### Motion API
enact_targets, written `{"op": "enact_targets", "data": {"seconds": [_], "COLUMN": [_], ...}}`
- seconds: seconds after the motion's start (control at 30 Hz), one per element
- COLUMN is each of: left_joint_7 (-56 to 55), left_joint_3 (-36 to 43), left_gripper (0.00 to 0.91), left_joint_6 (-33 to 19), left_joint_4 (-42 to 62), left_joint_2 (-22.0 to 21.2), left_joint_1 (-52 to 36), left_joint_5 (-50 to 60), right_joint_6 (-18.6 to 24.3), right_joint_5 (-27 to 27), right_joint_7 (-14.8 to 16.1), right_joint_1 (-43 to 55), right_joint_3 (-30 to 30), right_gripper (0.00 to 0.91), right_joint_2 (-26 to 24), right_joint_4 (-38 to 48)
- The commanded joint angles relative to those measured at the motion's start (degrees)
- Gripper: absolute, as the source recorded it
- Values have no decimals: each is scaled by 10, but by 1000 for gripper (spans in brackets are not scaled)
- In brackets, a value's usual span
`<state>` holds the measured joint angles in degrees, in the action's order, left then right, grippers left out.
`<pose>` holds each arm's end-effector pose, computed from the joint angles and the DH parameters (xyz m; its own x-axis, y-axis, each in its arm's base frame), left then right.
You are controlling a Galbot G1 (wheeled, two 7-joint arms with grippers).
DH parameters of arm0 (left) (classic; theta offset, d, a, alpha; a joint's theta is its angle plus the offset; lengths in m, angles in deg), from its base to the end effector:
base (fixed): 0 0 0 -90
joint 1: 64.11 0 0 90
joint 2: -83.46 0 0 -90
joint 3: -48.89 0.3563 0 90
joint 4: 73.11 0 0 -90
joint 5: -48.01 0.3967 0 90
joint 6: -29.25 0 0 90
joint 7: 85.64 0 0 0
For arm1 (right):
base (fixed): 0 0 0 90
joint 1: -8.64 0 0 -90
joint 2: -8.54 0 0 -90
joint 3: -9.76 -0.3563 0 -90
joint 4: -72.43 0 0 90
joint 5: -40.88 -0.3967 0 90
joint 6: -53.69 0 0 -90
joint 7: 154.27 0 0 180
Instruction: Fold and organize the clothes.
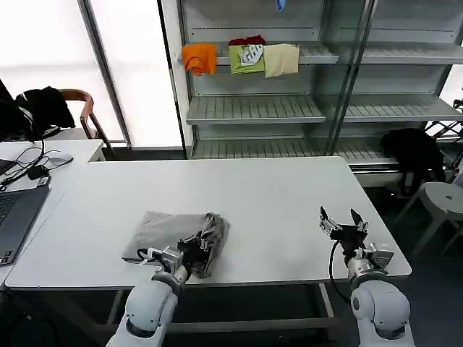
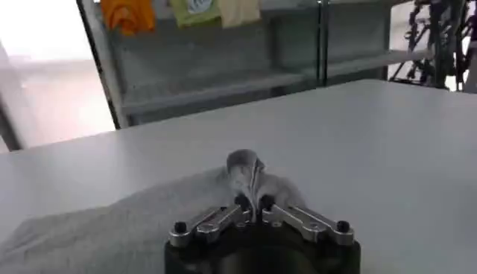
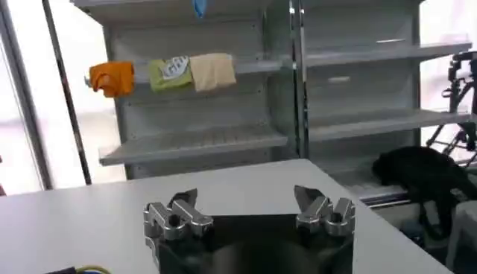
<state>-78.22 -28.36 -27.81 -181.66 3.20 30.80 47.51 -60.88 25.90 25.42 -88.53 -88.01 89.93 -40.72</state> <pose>0.3449 -0.0429 -0.2713 -0.8780 0.2960 0.3763 0.3523 0.9316 0.0892 0.3348 -0.0788 -0.2343 -0.9906 0.0347 0.1326 0.0462 0.9954 0.0845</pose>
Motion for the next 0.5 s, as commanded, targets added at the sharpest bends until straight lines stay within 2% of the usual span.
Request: {"op": "enact_targets", "data": {"seconds": [0.03, 0.2, 0.33, 0.5], "left_joint_7": [-2, -2, 3, 47], "left_joint_3": [24, 27, 17, -59], "left_gripper": [907, 907, 907, 907], "left_joint_6": [1, 1, 2, 1], "left_joint_4": [2, -16, -52, -116], "left_joint_2": [-3, -3, -3, 10], "left_joint_1": [2, 9, 18, 29], "left_joint_5": [11, -11, -86, -178], "right_joint_6": [1, 2, 3, 3], "right_joint_5": [1, 3, 4, 4], "right_joint_7": [0, 0, 0, -1], "right_joint_1": [2, 4, 4, 4], "right_joint_3": [1, 1, 2, 0], "right_gripper": [907, 907, 907, 907], "right_joint_2": [1, 4, 5, 4], "right_joint_4": [11, 17, 20, 18]}}
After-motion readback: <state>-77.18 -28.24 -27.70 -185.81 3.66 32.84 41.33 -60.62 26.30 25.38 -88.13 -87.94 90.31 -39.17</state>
